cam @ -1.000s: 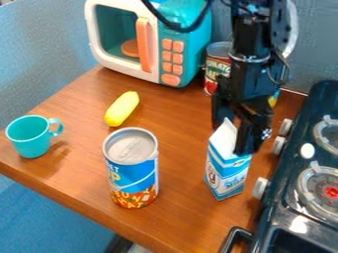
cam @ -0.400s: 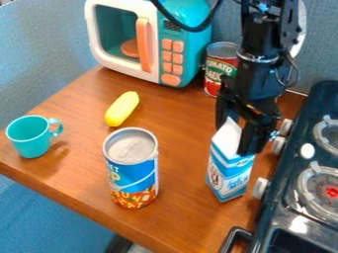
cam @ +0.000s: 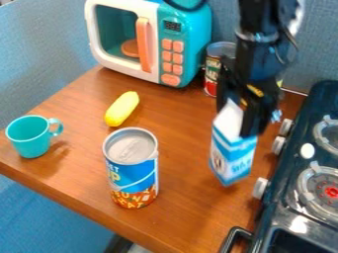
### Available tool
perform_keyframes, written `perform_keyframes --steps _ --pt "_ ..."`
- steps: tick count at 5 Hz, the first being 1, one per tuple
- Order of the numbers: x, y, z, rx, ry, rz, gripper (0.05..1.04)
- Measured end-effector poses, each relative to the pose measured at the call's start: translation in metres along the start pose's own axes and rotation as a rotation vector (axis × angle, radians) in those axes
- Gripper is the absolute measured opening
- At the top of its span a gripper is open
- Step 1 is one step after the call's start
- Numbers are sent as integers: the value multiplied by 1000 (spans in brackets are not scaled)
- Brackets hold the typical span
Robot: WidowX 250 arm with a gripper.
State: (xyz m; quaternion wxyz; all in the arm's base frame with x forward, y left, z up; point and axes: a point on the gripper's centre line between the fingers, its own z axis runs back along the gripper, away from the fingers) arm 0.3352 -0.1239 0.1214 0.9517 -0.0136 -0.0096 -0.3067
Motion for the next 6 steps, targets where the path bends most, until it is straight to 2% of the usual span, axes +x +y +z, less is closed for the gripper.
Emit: perform_keyframes --steps 2,3,5,6 --pt "7 52 20 22 -97 154 843" --pt "10 78 14 37 -85 244 843" --pt "15 108 1 99 -77 401 843" --pt "13 123 -7 117 -56 474 843"
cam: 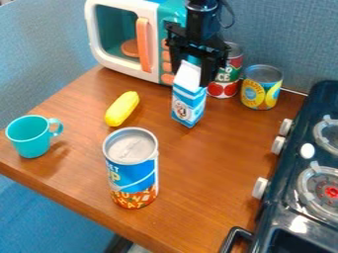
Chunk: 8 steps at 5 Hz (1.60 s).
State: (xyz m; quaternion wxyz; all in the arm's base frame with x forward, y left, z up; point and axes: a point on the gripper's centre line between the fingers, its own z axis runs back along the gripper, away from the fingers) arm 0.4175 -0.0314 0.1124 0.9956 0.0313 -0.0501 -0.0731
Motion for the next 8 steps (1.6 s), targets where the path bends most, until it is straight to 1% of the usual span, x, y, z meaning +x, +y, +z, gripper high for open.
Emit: perform_keyframes --steps 1,2,3,4,5,6,7,8 --pt "6 11 -5 -23 -2 69 843" --pt "12 21 -13 -51 20 116 843" --pt "19 24 -15 -60 34 127 842" --pt "22 23 -14 -69 56 120 909" --pt "21 25 -16 -62 100 92 1009" --pt "20 26 -24 -46 100 90 1005" --pt "15 29 -21 -23 65 101 1002" --pt "9 30 -1 -18 1 120 1001"
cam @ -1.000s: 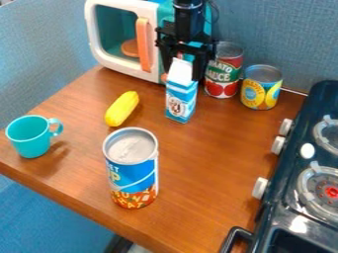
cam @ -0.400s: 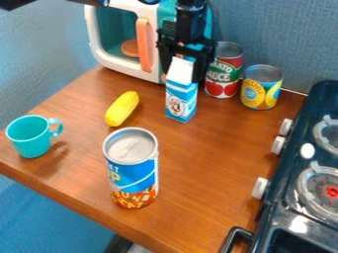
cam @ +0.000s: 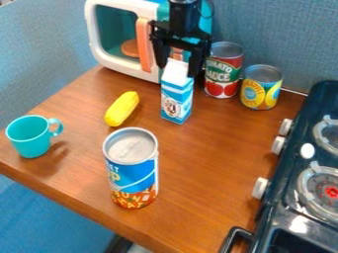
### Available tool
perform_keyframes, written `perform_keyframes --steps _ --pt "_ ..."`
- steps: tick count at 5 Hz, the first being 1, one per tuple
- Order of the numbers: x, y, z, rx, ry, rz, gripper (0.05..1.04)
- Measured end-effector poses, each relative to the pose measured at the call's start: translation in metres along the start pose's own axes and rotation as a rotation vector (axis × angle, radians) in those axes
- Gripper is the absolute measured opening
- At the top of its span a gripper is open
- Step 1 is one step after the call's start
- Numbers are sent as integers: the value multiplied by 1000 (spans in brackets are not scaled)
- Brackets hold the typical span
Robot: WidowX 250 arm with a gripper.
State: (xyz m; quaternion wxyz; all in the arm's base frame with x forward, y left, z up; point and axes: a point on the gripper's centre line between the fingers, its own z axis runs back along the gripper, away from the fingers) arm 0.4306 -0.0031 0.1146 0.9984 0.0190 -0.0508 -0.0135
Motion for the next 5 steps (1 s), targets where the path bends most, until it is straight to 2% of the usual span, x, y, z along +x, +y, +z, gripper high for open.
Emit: perform_keyframes --steps 1,2,3,4,5 --pt "-14 -3 17 -27 -55 8 1001" --pt "-33 -1 31 -25 -37 -6 1001" --pt "-66 12 36 7 43 -32 1001" --pt "-90 30 29 42 89 -38 1001" --pt "-95 41 23 64 106 -47 1001"
